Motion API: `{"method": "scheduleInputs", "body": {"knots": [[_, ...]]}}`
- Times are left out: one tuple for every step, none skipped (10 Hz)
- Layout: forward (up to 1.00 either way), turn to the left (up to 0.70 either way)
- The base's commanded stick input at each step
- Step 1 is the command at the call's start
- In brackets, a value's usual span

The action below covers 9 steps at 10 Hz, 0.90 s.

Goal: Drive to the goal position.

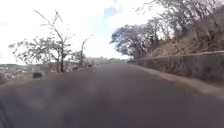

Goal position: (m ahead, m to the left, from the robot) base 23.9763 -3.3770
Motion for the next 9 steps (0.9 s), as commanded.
{"method": "scheduleInputs", "body": {"knots": [[0.70,0.00],[0.70,0.00],[0.70,0.00],[0.70,0.00],[0.70,0.00],[0.70,0.00],[0.70,0.00],[0.70,0.00],[0.70,0.00]]}}
